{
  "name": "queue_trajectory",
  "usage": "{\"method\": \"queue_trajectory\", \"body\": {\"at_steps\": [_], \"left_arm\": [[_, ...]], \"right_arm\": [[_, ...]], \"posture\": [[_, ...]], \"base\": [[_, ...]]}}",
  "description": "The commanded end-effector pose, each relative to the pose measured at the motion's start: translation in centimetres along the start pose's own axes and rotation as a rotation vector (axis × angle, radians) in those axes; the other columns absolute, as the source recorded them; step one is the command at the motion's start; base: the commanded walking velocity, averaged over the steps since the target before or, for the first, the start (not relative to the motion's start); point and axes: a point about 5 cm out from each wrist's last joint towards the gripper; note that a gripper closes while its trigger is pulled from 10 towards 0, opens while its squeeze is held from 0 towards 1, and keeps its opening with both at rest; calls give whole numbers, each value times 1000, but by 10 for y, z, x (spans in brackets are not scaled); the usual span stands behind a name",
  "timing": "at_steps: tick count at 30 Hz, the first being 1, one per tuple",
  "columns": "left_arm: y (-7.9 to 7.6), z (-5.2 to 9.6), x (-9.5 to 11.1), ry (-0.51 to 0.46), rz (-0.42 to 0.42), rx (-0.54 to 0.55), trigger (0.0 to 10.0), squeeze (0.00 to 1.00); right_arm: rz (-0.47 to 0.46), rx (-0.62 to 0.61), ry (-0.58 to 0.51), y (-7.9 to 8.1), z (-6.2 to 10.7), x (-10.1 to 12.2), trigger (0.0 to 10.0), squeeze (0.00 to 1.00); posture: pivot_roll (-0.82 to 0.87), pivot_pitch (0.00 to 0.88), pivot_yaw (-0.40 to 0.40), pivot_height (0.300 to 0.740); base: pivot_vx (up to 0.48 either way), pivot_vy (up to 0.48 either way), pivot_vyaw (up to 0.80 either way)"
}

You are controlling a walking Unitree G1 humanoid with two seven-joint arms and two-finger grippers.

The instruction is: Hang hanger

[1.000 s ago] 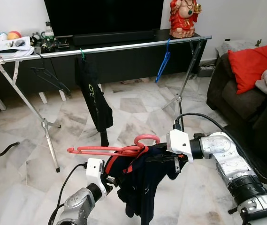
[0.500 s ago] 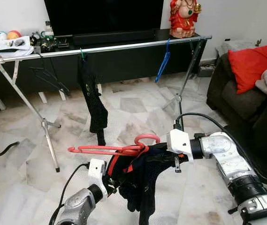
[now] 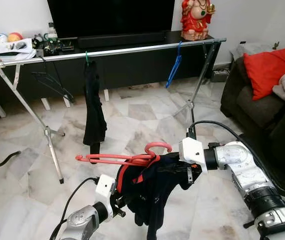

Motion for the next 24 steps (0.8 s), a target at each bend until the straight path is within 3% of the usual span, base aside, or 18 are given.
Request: {"method": "queue_trajectory", "body": {"at_steps": [1,24], "left_arm": [[-1,1,-4,16,-9,6,0,0],[-2,-1,-4,17,1,35,0,0]], "right_arm": [[37,-11,-8,-5,2,9,0,0],[1,-23,-1,-2,-1,-1,0,0]], "posture": [[30,80,-20,740],[37,74,-17,740]], "base": [[0,0,0],[0,0,0]]}}
Point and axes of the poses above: a point about 5 cm out from each wrist's last joint towards the gripper, its own z axis pointing back from the gripper into the wrist, its own x axis along the axis of the wrist's last joint, y = z × x, and after that the axes turned 9 degrees about -z, right-handed
